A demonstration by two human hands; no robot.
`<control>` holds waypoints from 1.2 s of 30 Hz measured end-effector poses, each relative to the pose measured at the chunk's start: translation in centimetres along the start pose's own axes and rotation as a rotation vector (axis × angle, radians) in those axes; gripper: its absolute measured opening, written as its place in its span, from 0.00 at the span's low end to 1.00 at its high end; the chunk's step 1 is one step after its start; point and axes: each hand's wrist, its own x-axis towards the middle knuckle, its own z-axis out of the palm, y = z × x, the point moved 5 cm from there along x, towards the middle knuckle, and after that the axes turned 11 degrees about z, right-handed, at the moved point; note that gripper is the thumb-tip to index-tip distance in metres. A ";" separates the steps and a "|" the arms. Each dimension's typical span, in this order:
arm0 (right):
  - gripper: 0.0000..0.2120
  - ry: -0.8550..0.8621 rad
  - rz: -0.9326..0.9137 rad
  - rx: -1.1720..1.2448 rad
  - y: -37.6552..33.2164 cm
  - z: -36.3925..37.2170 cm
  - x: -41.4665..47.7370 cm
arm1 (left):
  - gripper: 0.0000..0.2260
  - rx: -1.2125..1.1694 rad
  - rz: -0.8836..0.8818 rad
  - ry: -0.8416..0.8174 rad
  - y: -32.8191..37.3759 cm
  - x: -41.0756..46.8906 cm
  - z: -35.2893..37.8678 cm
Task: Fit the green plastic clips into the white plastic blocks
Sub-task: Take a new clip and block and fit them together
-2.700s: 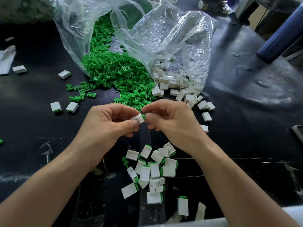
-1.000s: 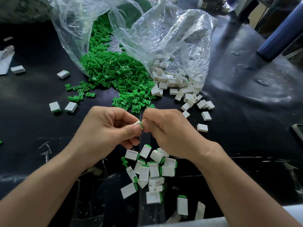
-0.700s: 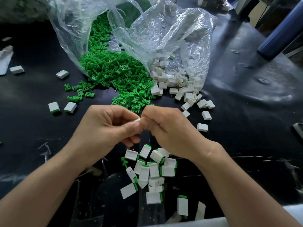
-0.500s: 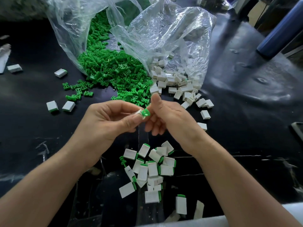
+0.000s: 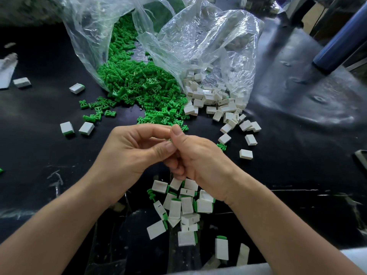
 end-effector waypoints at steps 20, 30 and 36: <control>0.18 0.067 -0.036 -0.200 -0.7 0.0 -0.7 | 0.08 -0.042 -0.072 0.021 0.1 0.0 -0.3; 0.15 0.131 -0.024 -0.194 0.0 -0.2 0.0 | 0.09 -0.054 -0.121 0.130 -0.3 -0.2 -0.3; 0.13 0.150 -0.044 -0.245 0.2 -0.2 0.3 | 0.08 -0.046 -0.119 0.136 -0.4 -0.2 -0.5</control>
